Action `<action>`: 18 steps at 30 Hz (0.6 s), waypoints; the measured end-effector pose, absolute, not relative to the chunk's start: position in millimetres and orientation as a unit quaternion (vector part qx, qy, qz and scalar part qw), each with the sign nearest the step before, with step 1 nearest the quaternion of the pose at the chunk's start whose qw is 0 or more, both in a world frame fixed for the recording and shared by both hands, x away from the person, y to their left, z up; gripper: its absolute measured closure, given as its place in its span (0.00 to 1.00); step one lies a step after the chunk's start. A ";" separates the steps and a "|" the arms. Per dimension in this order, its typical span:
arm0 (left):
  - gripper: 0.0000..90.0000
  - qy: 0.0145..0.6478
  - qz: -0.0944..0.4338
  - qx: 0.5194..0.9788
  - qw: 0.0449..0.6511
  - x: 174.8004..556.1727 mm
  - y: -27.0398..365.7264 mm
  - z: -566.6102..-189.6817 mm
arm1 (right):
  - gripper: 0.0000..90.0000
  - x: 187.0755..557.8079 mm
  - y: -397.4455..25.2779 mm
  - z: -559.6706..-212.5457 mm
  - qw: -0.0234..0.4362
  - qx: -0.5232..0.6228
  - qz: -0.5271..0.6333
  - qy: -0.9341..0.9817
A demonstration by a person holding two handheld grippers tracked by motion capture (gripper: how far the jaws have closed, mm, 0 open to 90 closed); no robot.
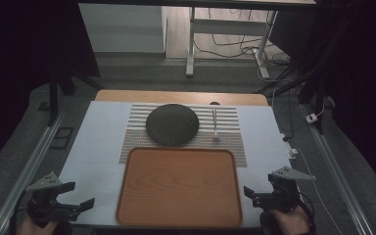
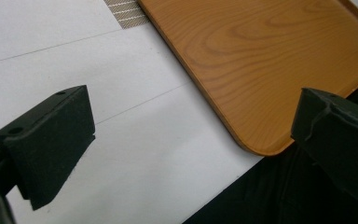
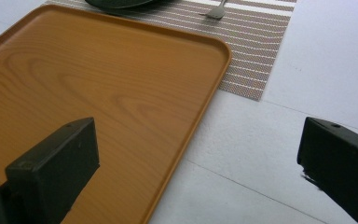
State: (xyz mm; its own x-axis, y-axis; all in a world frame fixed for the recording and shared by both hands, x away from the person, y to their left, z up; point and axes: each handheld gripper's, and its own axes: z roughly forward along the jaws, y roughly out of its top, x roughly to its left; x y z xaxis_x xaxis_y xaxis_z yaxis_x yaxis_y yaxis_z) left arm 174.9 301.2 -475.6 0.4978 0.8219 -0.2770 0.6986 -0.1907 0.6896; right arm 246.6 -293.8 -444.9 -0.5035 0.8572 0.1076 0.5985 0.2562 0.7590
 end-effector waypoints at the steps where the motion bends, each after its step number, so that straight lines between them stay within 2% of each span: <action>1: 0.00 0.495 0.078 0.767 0.401 174.9 301.3 -475.4 | 0.00 246.7 -294.2 -445.0 0.165 0.470 0.391 0.775; 18: 0.00 0.495 0.080 0.765 0.403 178.1 301.1 -475.6 | 0.00 242.9 -291.7 -444.9 0.175 0.468 0.379 0.779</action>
